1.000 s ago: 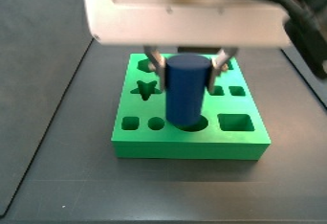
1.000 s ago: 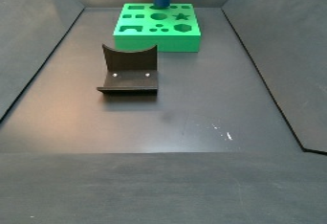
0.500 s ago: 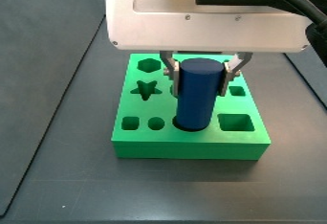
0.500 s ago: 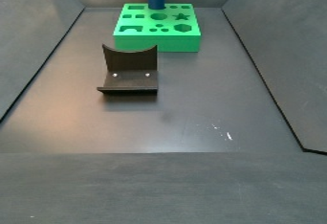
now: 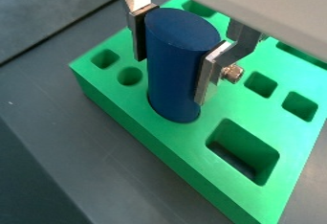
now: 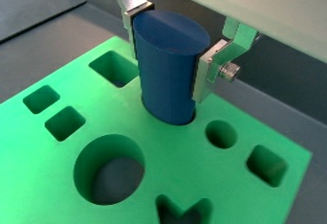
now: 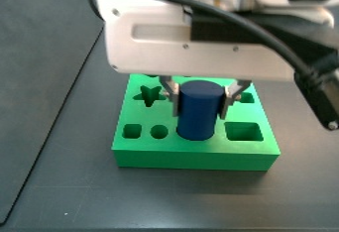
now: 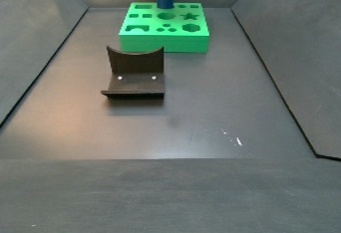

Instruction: Insert the oval object.

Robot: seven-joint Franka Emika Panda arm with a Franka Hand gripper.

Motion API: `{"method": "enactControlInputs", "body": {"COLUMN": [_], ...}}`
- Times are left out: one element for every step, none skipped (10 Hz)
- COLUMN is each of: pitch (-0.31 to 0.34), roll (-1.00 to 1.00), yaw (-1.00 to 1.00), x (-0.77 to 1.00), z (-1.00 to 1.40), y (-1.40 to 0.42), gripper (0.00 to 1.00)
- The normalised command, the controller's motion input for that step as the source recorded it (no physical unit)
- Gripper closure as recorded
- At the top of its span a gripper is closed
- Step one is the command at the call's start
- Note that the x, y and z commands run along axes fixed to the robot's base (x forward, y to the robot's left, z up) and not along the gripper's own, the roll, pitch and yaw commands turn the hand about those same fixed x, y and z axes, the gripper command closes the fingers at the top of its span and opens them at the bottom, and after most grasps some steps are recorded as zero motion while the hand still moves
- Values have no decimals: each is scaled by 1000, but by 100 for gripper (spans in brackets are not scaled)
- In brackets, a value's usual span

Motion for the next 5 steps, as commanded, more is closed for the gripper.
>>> {"method": "enactControlInputs", "body": {"pitch": [7,1,0,0,0], "roll": [207,156,33,-110,0], "yaw": [0,0,0,0,0], "x": [166,126,80,0,0], "z": [-451,-409,-269,-86,0], "y": [0,0,0,54,0], "gripper": [100,100,100,100,100]}}
